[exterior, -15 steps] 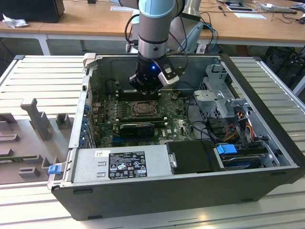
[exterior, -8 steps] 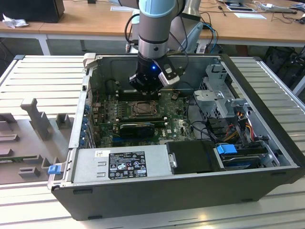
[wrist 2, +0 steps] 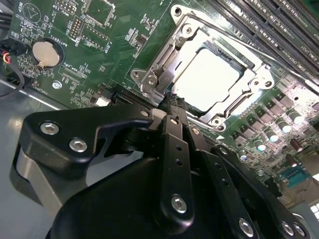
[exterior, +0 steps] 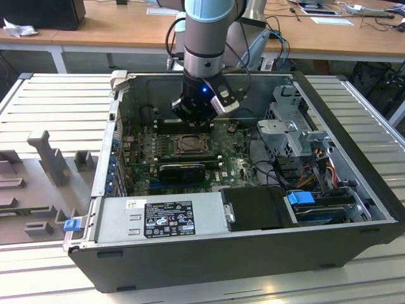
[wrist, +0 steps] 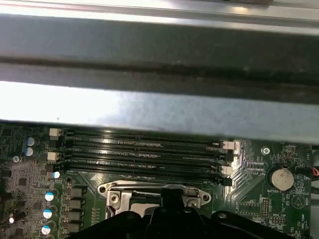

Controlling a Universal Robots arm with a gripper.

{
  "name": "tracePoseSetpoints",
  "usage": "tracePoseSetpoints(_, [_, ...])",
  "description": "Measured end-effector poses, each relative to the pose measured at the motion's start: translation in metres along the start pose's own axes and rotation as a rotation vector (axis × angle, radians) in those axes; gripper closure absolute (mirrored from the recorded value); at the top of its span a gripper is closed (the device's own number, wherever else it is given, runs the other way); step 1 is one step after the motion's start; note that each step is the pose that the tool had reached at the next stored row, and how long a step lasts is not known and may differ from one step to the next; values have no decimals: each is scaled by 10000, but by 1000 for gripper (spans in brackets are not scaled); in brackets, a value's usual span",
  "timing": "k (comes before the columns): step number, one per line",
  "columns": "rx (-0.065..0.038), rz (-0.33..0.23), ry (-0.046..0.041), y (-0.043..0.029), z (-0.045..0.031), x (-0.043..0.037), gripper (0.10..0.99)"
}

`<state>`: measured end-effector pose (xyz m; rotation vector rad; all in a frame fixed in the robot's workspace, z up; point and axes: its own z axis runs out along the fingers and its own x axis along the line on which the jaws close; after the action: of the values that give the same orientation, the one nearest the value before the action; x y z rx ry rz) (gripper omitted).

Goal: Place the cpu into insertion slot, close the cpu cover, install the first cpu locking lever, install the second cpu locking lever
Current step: 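Install the second cpu locking lever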

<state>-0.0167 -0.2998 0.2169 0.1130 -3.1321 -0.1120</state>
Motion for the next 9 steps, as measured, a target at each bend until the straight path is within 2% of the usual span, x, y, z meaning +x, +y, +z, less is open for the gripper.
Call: tracePoseSetpoints(9, [0,0,0,-76,-6,6,980])
